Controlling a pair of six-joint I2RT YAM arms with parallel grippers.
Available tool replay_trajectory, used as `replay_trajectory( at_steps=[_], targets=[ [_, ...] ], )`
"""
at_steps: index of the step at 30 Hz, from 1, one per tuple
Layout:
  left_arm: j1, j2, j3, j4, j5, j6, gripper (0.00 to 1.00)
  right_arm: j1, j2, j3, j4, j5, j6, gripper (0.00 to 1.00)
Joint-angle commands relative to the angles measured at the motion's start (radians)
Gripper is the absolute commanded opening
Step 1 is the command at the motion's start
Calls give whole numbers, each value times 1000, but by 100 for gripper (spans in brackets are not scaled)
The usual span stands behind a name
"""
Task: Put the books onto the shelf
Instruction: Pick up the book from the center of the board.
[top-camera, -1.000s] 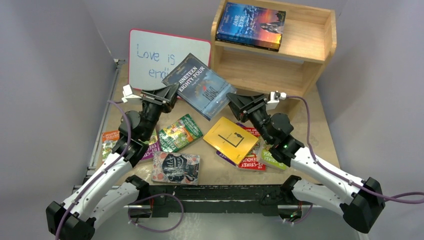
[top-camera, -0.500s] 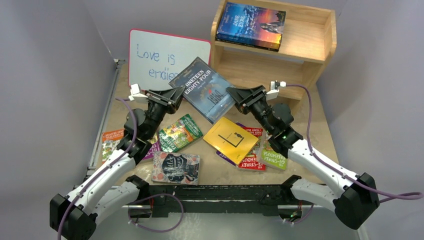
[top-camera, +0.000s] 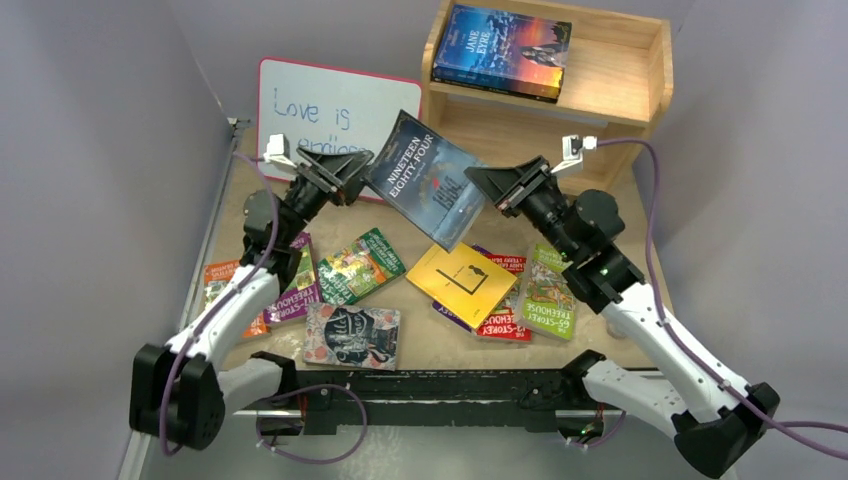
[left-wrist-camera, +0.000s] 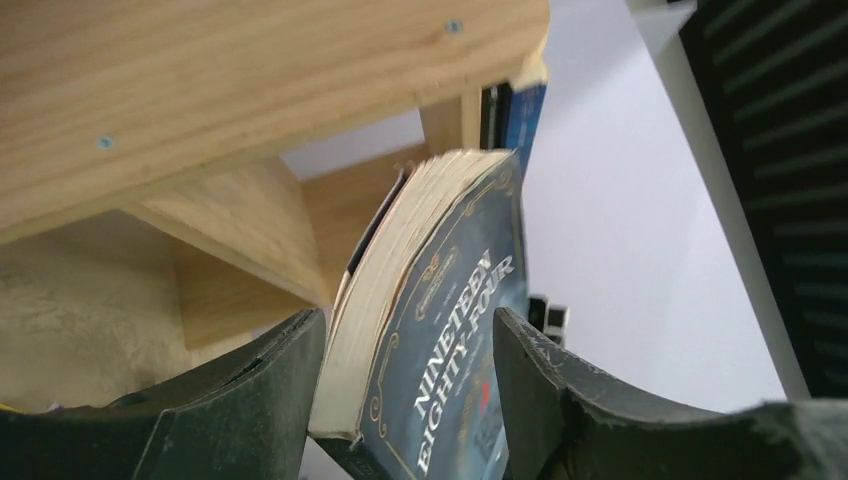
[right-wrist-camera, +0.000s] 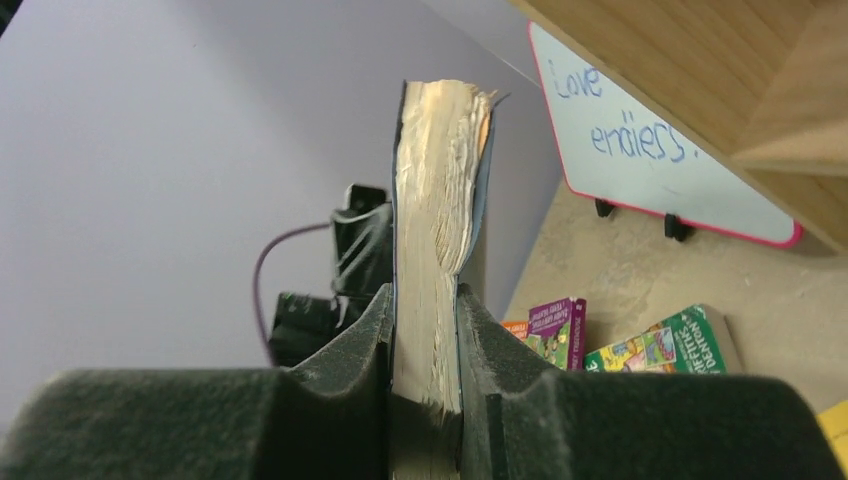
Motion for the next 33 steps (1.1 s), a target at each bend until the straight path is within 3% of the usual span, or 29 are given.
replay_trajectory(
  at_steps=[1, 8, 15, 19, 23, 33],
  targets=[
    [14, 113, 64, 371, 344, -41, 60, -3, -45, 140, -48, -102, -136, 0],
    [6, 101, 75, 292, 498, 141, 61, -4, -10, 298, -287, -226, -140, 0],
    [-67, 23, 33, 238, 556, 194, 59, -4, 43, 274, -183, -320, -50, 0],
    [-64, -38, 51, 35, 551, 297, 52, -11, 63, 343, -222, -378, -137, 0],
    [-64, -90, 97, -69, 562, 345, 50, -14, 52, 424, -373, -431, -302, 0],
    [-66, -173, 122, -116, 643, 401, 38, -14, -1, 424, -458, -415, -383, 0]
  ],
)
